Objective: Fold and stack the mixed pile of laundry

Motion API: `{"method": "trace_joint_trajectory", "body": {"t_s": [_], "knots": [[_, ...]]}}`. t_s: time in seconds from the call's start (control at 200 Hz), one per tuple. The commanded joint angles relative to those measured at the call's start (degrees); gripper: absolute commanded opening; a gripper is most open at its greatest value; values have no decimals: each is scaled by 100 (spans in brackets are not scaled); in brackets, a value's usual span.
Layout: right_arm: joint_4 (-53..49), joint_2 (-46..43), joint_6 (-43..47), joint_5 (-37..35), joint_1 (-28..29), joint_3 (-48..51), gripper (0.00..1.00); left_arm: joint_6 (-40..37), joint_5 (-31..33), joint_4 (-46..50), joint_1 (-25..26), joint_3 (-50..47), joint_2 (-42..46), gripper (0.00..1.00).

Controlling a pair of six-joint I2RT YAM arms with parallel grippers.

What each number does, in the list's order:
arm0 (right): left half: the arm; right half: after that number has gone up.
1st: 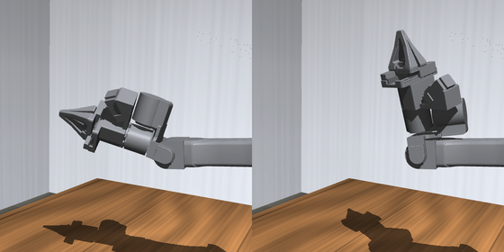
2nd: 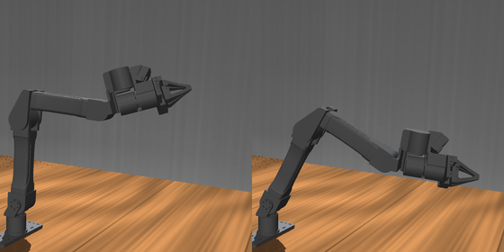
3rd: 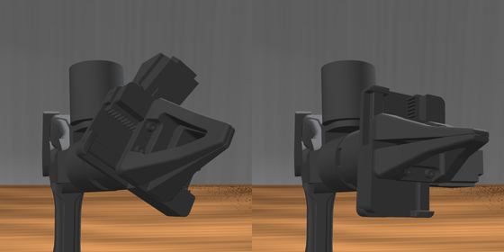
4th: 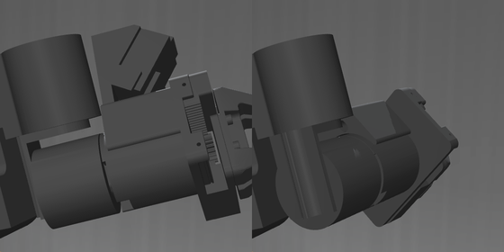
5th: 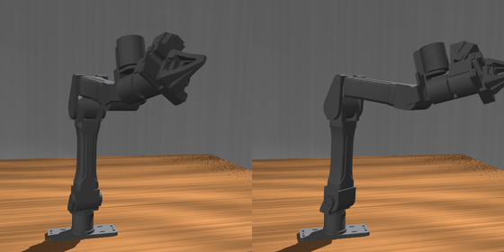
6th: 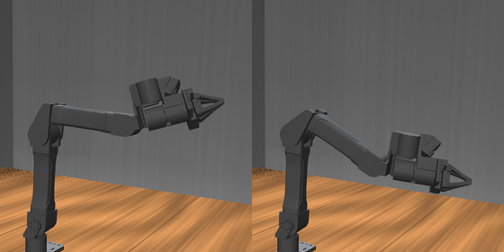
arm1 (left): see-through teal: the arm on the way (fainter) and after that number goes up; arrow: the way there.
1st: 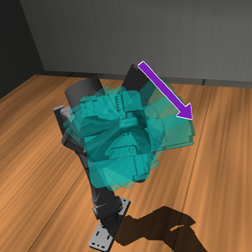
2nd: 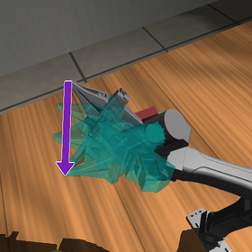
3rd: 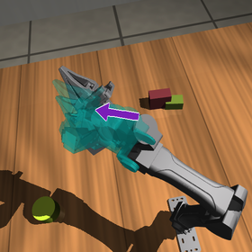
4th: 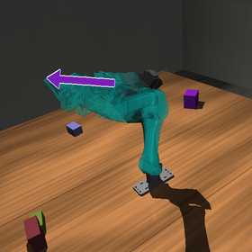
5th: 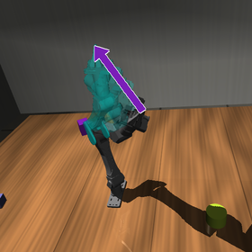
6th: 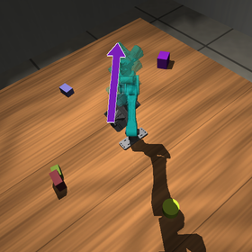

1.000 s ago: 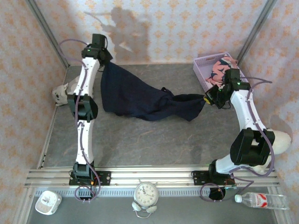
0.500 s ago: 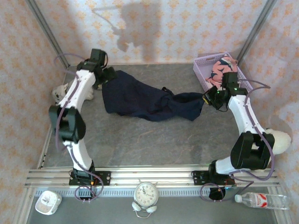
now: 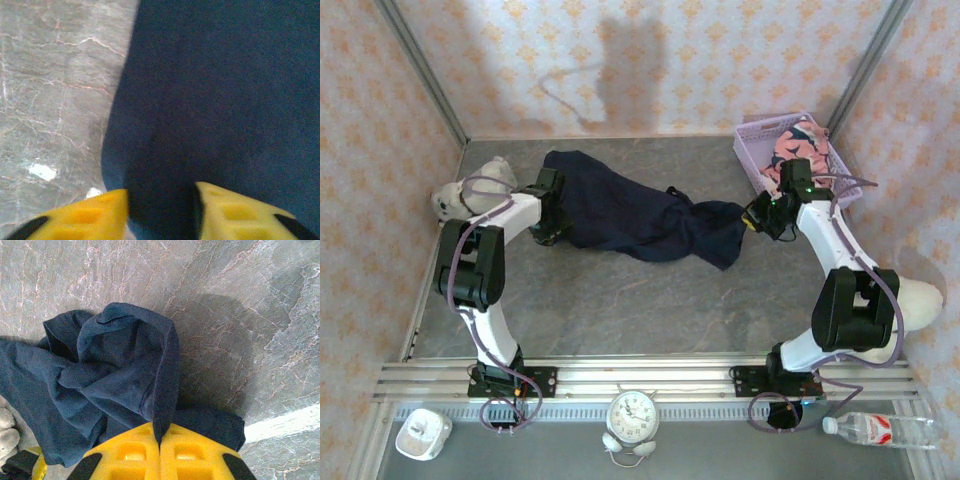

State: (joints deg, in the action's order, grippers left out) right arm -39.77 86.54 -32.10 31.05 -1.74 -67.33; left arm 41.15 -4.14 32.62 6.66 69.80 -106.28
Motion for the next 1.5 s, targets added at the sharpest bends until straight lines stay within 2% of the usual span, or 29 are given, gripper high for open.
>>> {"method": "trace_joint_trajectory", "body": {"t_s": [0.0,0.18,0.285,0.38,0.495,0.62,0.66,0.685,0.715,0.766,0.806,0.881,1.041,1.111,1.166,1.221,1.266,1.491], "knots": [[-171,-38,184,-163,24,-185,0,189,438,5,-6,246,-136,0],[-595,-232,282,-481,-38,-463,0,-150,348,732,13,603,727,0],[-598,-374,194,-397,-147,-594,0,-597,239,1427,21,1234,1232,0],[-477,-405,44,-275,-242,-702,0,-928,460,1622,18,1895,1281,0],[-283,-189,-124,-243,-305,-779,0,-1248,547,1415,-23,2960,419,0],[55,154,-394,-195,-336,-723,0,-1196,375,1790,-53,5016,-1656,0],[121,240,-464,-216,-336,-710,0,-1154,374,2352,-72,6064,-2401,19],[155,289,-493,-231,-329,-710,0,-1116,377,2695,-83,6724,-2803,43],[189,335,-515,-246,-334,-715,0,-1083,366,3245,-100,7487,-3322,63],[232,362,-551,-289,-334,-711,0,-1087,288,3791,-112,8409,-3846,73],[254,371,-560,-308,-335,-711,0,-1127,295,3993,-126,8680,-3991,77],[240,377,-495,-326,-336,-724,0,-1318,365,3856,-135,8146,-3606,79],[135,349,-347,-382,-334,-732,0,-1416,300,2427,-164,4988,-1716,79],[152,331,-332,-366,-331,-686,0,-1302,169,1941,-190,3958,-1113,76],[130,342,-303,-361,-328,-666,0,-1224,45,1603,-200,3368,-834,68],[111,351,-285,-361,-333,-654,0,-1170,43,1312,-206,2982,-713,60],[101,367,-290,-361,-335,-642,0,-1127,42,1162,-219,2822,-731,57],[88,348,-358,-404,-315,-599,0,-848,-160,940,-244,2627,-1158,55]]}}
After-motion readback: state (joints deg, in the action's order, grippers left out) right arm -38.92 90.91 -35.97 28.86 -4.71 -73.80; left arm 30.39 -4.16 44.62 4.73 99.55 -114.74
